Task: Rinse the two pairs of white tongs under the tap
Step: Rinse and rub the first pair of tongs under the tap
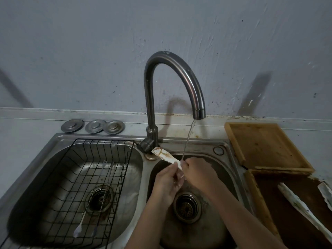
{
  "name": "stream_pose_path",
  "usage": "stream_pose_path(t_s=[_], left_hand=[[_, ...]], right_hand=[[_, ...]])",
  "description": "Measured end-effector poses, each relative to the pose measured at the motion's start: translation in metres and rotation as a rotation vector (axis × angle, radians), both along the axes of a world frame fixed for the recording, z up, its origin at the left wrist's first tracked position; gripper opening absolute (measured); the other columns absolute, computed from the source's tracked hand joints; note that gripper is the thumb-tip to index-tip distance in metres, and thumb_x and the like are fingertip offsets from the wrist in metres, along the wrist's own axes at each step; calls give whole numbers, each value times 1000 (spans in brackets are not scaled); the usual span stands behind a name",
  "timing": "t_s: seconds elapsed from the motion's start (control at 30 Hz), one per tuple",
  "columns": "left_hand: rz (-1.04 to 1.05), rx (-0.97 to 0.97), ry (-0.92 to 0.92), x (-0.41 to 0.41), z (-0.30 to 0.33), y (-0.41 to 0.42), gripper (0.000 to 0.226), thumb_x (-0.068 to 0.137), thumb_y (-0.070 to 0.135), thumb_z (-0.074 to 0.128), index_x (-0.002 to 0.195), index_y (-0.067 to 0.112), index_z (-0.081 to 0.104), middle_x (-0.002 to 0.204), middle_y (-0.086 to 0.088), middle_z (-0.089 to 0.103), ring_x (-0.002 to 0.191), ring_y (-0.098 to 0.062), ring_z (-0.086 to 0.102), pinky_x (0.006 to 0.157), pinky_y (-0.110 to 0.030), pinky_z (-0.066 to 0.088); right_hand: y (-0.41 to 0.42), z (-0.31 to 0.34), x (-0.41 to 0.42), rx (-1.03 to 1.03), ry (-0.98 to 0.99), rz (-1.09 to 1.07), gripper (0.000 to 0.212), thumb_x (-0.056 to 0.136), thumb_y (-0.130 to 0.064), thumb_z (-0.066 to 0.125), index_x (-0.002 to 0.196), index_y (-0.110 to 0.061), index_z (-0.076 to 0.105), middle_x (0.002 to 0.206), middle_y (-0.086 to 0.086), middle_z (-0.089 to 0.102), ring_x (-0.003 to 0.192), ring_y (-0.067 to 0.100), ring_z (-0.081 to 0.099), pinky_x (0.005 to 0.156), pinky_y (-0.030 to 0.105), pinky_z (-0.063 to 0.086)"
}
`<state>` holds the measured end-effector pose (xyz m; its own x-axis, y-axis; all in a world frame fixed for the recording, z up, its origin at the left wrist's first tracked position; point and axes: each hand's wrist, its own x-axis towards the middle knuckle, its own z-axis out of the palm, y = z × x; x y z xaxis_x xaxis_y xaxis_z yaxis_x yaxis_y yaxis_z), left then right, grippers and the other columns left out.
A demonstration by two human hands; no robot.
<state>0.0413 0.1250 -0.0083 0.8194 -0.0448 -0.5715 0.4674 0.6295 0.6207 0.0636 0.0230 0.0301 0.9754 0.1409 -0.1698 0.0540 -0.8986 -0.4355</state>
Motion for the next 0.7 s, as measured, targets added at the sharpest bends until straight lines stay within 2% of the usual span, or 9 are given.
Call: stream_pose_path(t_s=[0.1, 0.17, 0.23, 0.33, 0.43, 0.5, 0.57, 0.63, 0.7], left_hand=[[9, -39, 44, 4, 1, -2, 20, 96, 18, 49, 103, 4, 61, 84, -8, 65, 73, -13, 62, 70, -25, 53], [-4, -65, 61, 5, 2, -5, 22, 96, 16, 48, 107, 1, 60, 80, -7, 74, 70, -13, 71, 65, -25, 56], [-15, -80, 59, 4, 3, -8, 22, 96, 15, 47, 103, 0, 62, 69, -6, 73, 61, -11, 70, 58, -24, 57], [-50, -50, 58, 1, 5, -9, 20, 95, 15, 51, 90, 2, 65, 63, -4, 68, 56, -10, 65, 59, -23, 57], [-26, -77, 98, 1, 6, -9, 20, 93, 16, 54, 98, 0, 65, 67, -6, 67, 57, -12, 64, 54, -23, 57], [33, -117, 128, 5, 6, -6, 21, 94, 20, 53, 100, 2, 64, 61, -4, 65, 50, -10, 61, 47, -20, 53], [87, -121, 141, 9, 4, -3, 21, 93, 23, 54, 94, 5, 64, 54, 0, 61, 42, -5, 56, 41, -16, 47], [105, -124, 143, 9, 1, -4, 19, 91, 19, 57, 96, 3, 67, 62, -2, 63, 45, -4, 55, 41, -16, 47], [86, -153, 139, 6, 0, -7, 23, 86, 10, 64, 105, -3, 66, 80, -10, 65, 56, -8, 59, 44, -17, 50]], right_hand=[[4, 2, 9, -182, -140, -52, 49, 98, -44, 28, 80, -15, 63, 62, -3, 50, 56, 12, 48, 54, 26, 33], [7, 3, 12, -336, -243, -17, 52, 99, -42, 25, 81, -13, 66, 65, -1, 56, 58, 13, 53, 55, 26, 35], [12, 5, 16, -416, -247, 27, 45, 100, -35, 30, 89, -13, 67, 76, 2, 65, 69, 17, 62, 62, 28, 42], [18, 5, 23, -379, -124, 17, 28, 98, -25, 40, 109, -11, 62, 96, 9, 68, 84, 23, 65, 75, 34, 54], [19, 0, 26, -304, -66, 73, 27, 94, -16, 47, 120, -12, 57, 104, 10, 66, 92, 24, 64, 76, 30, 50], [17, -5, 28, -165, -7, 105, 27, 95, -21, 44, 114, -7, 58, 105, 12, 65, 95, 27, 63, 70, 29, 41], [13, -8, 27, -66, 40, 119, 28, 95, -26, 46, 109, -7, 62, 100, 11, 67, 86, 23, 63, 70, 28, 41], [6, -9, 21, -99, -1, 121, 24, 94, -28, 50, 106, -12, 64, 92, 7, 68, 76, 17, 62, 69, 27, 45], [-4, -8, 11, -209, -134, 102, 25, 95, -31, 45, 96, -13, 63, 82, 2, 64, 71, 16, 59, 64, 28, 45]])
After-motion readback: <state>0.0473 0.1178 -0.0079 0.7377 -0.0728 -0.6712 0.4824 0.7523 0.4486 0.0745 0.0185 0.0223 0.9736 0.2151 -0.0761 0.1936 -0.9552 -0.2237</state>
